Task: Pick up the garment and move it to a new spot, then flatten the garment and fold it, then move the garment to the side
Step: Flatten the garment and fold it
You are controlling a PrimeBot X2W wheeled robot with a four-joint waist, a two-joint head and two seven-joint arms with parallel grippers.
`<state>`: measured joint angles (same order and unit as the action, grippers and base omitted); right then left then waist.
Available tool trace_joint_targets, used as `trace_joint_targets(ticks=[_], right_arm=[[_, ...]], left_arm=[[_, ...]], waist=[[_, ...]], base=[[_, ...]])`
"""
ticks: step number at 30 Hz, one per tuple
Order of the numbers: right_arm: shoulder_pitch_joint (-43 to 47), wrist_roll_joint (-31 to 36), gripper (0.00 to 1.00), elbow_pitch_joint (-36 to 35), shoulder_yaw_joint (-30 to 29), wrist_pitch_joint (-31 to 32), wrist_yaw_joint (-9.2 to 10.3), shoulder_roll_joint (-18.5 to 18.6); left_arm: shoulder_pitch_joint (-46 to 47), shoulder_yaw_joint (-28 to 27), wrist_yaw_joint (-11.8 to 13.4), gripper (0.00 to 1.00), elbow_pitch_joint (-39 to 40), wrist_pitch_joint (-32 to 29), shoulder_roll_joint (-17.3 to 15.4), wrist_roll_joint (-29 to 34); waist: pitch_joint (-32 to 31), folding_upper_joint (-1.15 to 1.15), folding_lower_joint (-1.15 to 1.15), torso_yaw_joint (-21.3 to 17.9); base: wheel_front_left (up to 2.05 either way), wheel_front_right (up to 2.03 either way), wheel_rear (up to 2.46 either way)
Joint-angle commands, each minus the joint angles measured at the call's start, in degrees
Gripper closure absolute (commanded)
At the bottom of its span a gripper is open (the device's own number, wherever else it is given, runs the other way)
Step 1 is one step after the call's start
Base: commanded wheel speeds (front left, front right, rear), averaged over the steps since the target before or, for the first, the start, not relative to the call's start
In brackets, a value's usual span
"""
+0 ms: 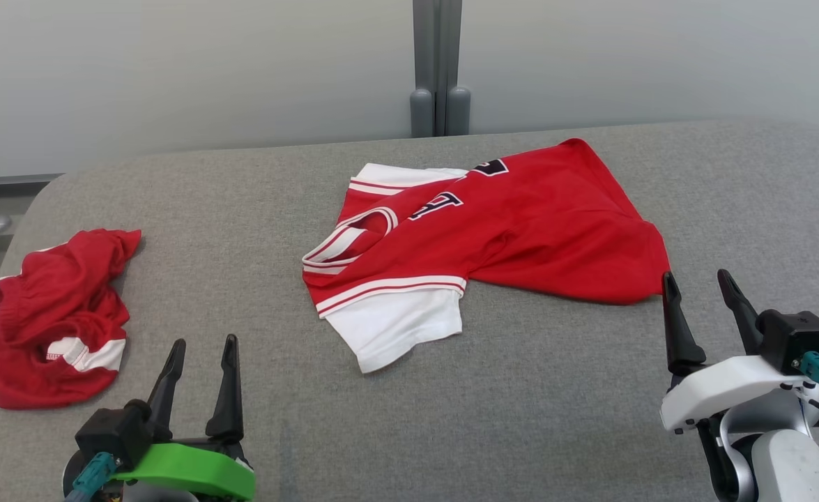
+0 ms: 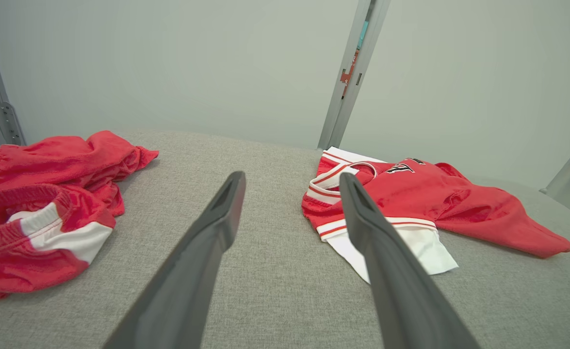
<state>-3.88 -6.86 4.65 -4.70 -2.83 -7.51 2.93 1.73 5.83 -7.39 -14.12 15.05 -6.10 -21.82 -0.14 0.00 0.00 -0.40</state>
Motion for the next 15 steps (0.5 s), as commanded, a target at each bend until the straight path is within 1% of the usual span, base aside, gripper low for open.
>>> trace_joint_targets(ticks=[1,8,10,12,15], right_arm=[[0.40,-0.14,0.00,0.11,-0.15,0.08,0.04,0.03],[0.75,0.10,0.00,0.58,-0.17,0.19,0.05,-0.01],[0.44,0.04,0.00,0.98,-0.02,0.59,0.05,-0.01],[-0.73,-0.31,0.00,2.02,0.26,1.69,0.04,-0.01],[-3.94,-0.87,0.00,4.84,0.40,4.30,0.05,1.06]], left_arm=[[-0.80,0.05,-0.10,0.00,-0.04,0.18,-0.18,0.14],[-0.37,0.33,-0.10,0.00,-0.29,0.18,0.05,0.03],[0.61,1.32,-0.10,0.00,-1.10,0.02,0.32,-0.69],[2.41,3.53,-0.10,0.00,-2.69,-2.17,0.59,-1.93],[5.39,8.61,-0.10,0.00,-6.19,-7.97,0.81,-5.26]], waist=[[0.00,0.00,0.00,-0.03],[0.47,0.00,0.00,0.08],[0.94,0.00,0.00,0.10],[1.56,0.00,0.00,0.02],[2.76,0.00,0.00,-0.40]], base=[[0.00,0.00,0.00],[0.00,0.00,0.00],[0.00,0.00,0.00],[0.00,0.00,0.00],[0.00,0.00,0.00]])
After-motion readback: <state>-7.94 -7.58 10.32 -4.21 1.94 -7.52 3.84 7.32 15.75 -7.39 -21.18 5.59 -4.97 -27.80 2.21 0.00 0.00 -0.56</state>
